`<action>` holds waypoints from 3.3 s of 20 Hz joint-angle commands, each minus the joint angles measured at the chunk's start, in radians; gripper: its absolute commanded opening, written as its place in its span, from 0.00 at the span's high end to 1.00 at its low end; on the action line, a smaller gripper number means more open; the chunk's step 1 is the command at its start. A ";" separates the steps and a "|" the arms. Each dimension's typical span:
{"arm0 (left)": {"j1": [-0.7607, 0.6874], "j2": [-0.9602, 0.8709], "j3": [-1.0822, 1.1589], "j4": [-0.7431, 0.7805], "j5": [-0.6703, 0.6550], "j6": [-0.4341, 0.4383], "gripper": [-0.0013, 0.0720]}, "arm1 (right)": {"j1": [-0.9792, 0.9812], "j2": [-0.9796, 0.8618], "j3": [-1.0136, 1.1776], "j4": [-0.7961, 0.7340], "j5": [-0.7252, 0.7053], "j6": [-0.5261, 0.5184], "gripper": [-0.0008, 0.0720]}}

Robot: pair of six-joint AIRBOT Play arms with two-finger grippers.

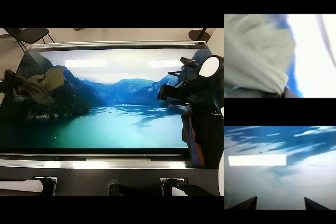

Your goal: Fold the shirts.

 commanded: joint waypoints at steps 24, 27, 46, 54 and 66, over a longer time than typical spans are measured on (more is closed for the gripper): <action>-1.239 0.323 -0.296 0.143 -0.142 0.019 0.02 | 0.001 0.424 0.000 -0.249 0.034 -0.050 0.05; -0.969 0.348 -0.212 0.302 -0.359 0.016 0.02 | 0.001 0.343 -0.012 -0.230 0.090 -0.066 0.05; -0.495 0.074 -0.588 -0.050 -0.147 -0.035 0.10 | 0.001 0.058 -0.449 0.116 -0.177 -0.079 0.04; -0.534 0.029 -0.571 -0.098 -0.049 -0.039 0.82 | 0.001 0.012 -0.554 0.145 -0.329 -0.058 0.02; -0.536 0.098 -0.559 -0.097 -0.090 0.047 0.94 | 0.011 -0.158 -0.669 0.574 -0.579 -0.101 0.45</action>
